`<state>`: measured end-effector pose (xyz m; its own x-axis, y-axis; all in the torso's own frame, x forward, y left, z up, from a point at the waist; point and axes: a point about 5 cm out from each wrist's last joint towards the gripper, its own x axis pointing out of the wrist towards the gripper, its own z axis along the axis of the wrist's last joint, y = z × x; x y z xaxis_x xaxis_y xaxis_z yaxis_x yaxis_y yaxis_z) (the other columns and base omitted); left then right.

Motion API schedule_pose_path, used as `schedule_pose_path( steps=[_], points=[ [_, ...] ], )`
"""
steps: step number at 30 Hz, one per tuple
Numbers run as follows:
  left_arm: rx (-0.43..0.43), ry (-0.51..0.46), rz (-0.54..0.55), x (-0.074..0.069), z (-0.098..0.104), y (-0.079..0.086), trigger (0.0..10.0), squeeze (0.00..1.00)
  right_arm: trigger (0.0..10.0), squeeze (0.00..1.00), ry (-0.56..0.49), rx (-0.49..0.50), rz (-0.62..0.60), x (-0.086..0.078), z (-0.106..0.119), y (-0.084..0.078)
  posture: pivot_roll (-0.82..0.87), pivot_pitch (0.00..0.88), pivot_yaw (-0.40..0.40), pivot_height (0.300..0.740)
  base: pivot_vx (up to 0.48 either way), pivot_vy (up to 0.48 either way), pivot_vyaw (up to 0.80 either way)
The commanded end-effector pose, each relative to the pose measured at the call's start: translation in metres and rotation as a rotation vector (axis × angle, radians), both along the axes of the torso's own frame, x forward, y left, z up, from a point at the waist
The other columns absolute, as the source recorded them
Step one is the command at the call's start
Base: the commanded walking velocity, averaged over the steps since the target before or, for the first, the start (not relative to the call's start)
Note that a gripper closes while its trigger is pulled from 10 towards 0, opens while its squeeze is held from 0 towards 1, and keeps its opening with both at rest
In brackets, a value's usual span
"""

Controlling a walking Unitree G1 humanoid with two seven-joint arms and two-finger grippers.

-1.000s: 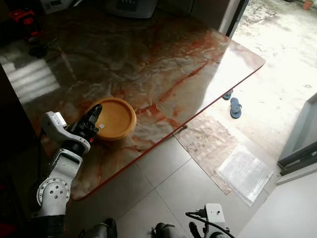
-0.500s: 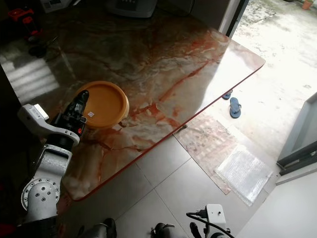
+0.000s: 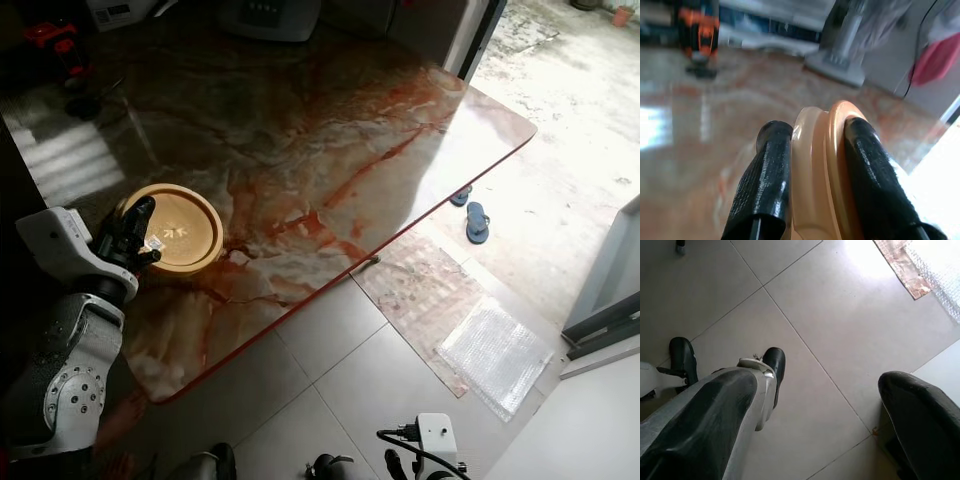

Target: Restocking fridge

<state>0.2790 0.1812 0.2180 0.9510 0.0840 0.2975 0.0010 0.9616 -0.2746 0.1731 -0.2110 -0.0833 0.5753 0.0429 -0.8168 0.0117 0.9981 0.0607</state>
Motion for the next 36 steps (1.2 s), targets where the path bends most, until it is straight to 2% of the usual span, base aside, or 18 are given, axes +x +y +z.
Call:
schedule_pose_path(
  steps=[1, 3, 8, 16, 25, 36],
  points=[
    [0.033, -0.051, -0.027, -0.003, 0.011, -0.005, 10.0, 0.00, 10.0, 0.00, 0.021, 0.004, -0.023, -0.009, -0.004, 0.000, 0.05, 0.123, -0.056, 0.740, 0.000, 0.000, 0.00],
    [0.065, -0.060, -0.040, -0.003, 0.013, -0.007, 10.0, 0.00, 10.0, 0.00, 0.016, 0.005, -0.027, -0.009, -0.004, 0.001, 0.05, 0.116, -0.052, 0.740, 0.000, 0.000, 0.00],
    [0.116, -0.087, 0.011, -0.004, 0.014, -0.007, 10.0, 0.00, 10.0, 0.00, 0.008, 0.007, -0.040, -0.009, -0.005, 0.003, 0.06, 0.101, -0.041, 0.740, 0.000, 0.000, 0.00],
    [0.112, -0.083, 0.001, -0.001, 0.012, -0.011, 10.0, 0.00, 10.0, 0.00, 0.005, 0.003, -0.045, -0.007, -0.004, 0.003, 0.05, 0.126, -0.043, 0.740, 0.000, 0.000, 0.00],
    [0.126, -0.065, 0.005, -0.001, 0.006, -0.012, 10.0, 0.00, 10.0, 0.00, -0.002, -0.008, -0.063, -0.005, -0.003, 0.002, 0.05, 0.156, -0.046, 0.740, -0.264, 0.000, 0.00],
    [0.137, -0.061, -0.003, -0.001, 0.005, -0.013, 10.0, 0.00, 10.0, 0.00, -0.007, -0.002, -0.064, -0.004, -0.003, 0.003, 0.05, 0.175, -0.038, 0.740, 0.000, 0.000, 0.00]
  ],
)
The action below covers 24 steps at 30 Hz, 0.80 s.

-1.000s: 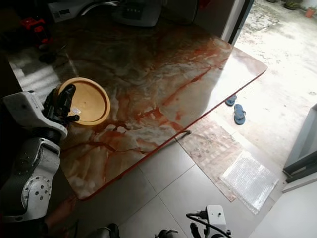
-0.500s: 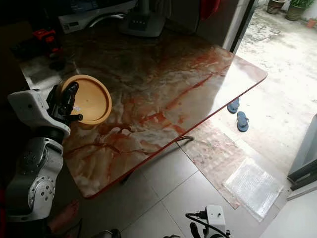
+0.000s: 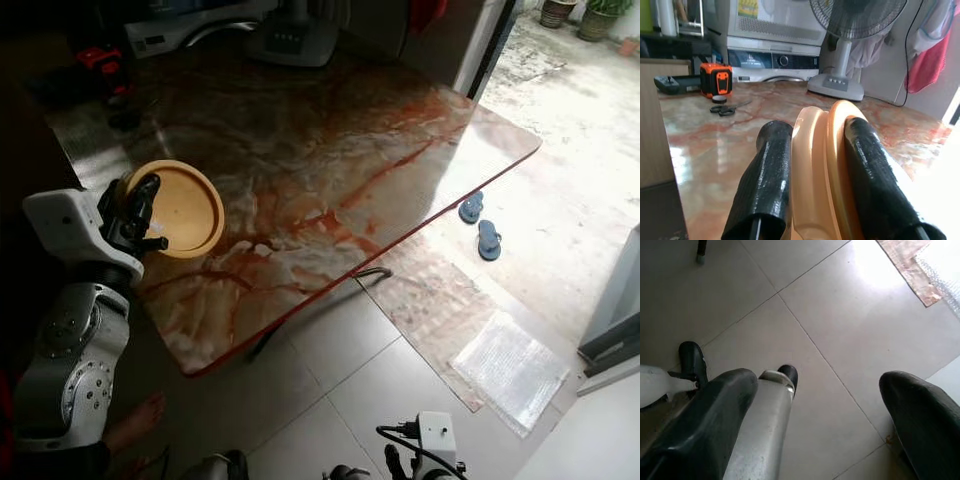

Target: Restocking fridge

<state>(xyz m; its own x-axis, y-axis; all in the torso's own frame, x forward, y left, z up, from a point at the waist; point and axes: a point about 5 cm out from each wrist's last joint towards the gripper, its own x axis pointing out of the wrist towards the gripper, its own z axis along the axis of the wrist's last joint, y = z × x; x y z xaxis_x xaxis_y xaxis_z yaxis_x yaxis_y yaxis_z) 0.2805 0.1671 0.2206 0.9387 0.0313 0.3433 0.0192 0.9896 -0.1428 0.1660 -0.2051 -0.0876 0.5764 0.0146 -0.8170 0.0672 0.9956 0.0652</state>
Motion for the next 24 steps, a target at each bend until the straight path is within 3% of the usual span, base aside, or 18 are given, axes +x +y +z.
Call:
schedule_pose_path(
  steps=[1, 16, 24],
  points=[
    [0.003, -0.021, 0.006, -0.0022, 0.0027, 0.0014, 10.0, 0.00, 10.0, 0.00, -0.007, -0.006, -0.008, 0.0032, 0.0017, -0.0026, 0.05, 0.175, -0.038, 0.740, 0.000, 0.000, 0.00],
    [0.017, -0.008, -0.008, -0.0022, -0.0010, 0.0003, 10.0, 0.00, 10.0, 0.00, -0.012, -0.006, -0.012, 0.0041, 0.0022, -0.0030, 0.05, 0.180, -0.039, 0.740, 0.000, 0.000, 0.00],
    [0.016, -0.008, -0.010, -0.0023, -0.0011, -0.0001, 10.0, 0.00, 10.0, 0.00, -0.012, -0.004, -0.010, 0.0043, 0.0022, -0.0024, 0.05, 0.179, -0.039, 0.740, -0.263, 0.000, 0.00]
  ],
)
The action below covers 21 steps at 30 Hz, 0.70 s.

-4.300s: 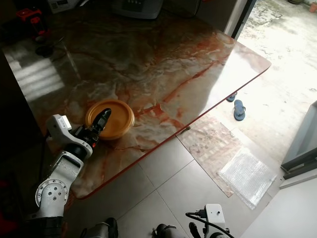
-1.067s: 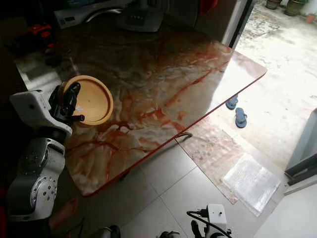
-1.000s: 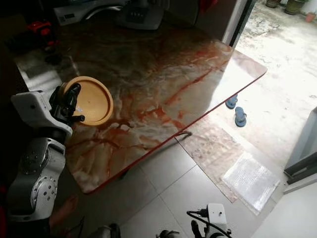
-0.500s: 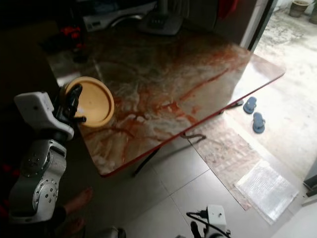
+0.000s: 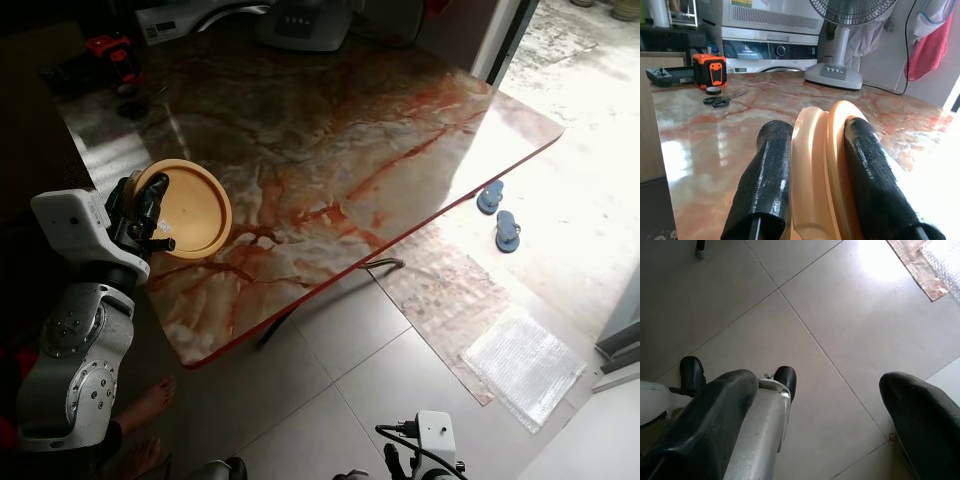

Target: Restocking fridge

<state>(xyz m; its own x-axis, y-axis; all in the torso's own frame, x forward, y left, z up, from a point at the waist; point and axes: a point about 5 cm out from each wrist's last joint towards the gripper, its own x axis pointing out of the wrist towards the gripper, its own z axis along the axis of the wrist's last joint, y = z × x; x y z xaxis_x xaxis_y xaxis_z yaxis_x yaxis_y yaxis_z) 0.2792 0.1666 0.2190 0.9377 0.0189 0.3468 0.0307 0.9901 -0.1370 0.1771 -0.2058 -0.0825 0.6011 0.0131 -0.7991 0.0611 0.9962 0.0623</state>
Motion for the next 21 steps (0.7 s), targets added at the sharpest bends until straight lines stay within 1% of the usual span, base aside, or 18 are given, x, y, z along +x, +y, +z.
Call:
schedule_pose_path(
  steps=[1, 21],
  points=[
    [0.010, -0.004, 0.000, -0.0010, 0.0005, 0.0004, 10.0, 0.00, 10.0, 0.00, 0.019, 0.001, -0.014, -0.0067, -0.0029, -0.0017, 0.05, 0.178, -0.039, 0.740, -0.262, 0.000, 0.00],
    [0.013, 0.005, -0.015, -0.0001, -0.0032, -0.0018, 10.0, 0.00, 10.0, 0.00, 0.013, -0.001, -0.016, -0.0065, -0.0027, -0.0012, 0.04, 0.152, -0.038, 0.740, -0.266, 0.000, 0.00]
  ],
)
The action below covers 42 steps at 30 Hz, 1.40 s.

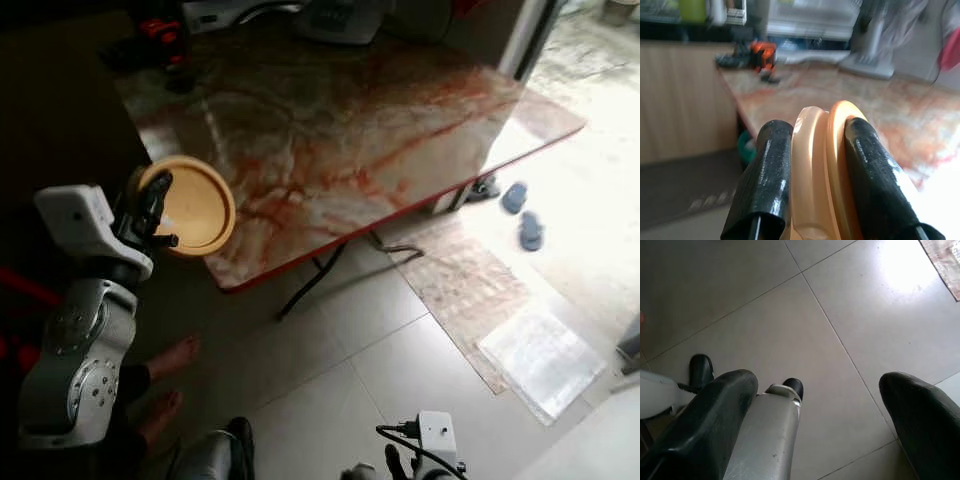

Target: Restocking fridge

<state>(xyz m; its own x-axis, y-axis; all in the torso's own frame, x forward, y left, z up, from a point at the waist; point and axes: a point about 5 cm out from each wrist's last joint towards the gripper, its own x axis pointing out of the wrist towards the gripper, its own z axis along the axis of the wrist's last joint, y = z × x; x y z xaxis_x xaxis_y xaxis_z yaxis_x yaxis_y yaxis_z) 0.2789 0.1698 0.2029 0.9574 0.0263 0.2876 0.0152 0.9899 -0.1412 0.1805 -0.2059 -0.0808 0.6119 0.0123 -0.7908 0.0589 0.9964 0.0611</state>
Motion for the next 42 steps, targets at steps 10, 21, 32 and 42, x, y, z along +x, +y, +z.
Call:
schedule_pose_path(
  steps=[10, 21, 32, 42],
  points=[
    [0.015, -0.048, -0.039, 0.001, 0.010, -0.006, 10.0, 0.00, 10.0, 0.00, 0.024, 0.000, -0.020, -0.010, -0.004, -0.001, 0.04, 0.156, -0.038, 0.740, -0.267, 0.000, 0.00],
    [0.053, 0.039, -0.040, 0.005, -0.006, -0.004, 10.0, 0.00, 10.0, 0.00, 0.022, 0.001, -0.024, -0.009, -0.004, -0.001, 0.04, 0.167, -0.040, 0.740, -0.197, 0.000, 0.00],
    [0.019, 0.407, 0.088, 0.010, -0.099, 0.039, 10.0, 0.00, 10.0, 0.00, 0.021, 0.003, -0.025, -0.008, -0.004, -0.001, 0.04, 0.178, -0.043, 0.740, 0.000, 0.000, 0.00],
    [0.059, 0.805, 0.205, -0.021, -0.198, 0.064, 10.0, 0.00, 10.0, 0.00, 0.019, 0.009, -0.021, -0.008, -0.004, 0.000, 0.05, 0.197, -0.054, 0.740, 0.000, 0.000, 0.00]
  ],
)
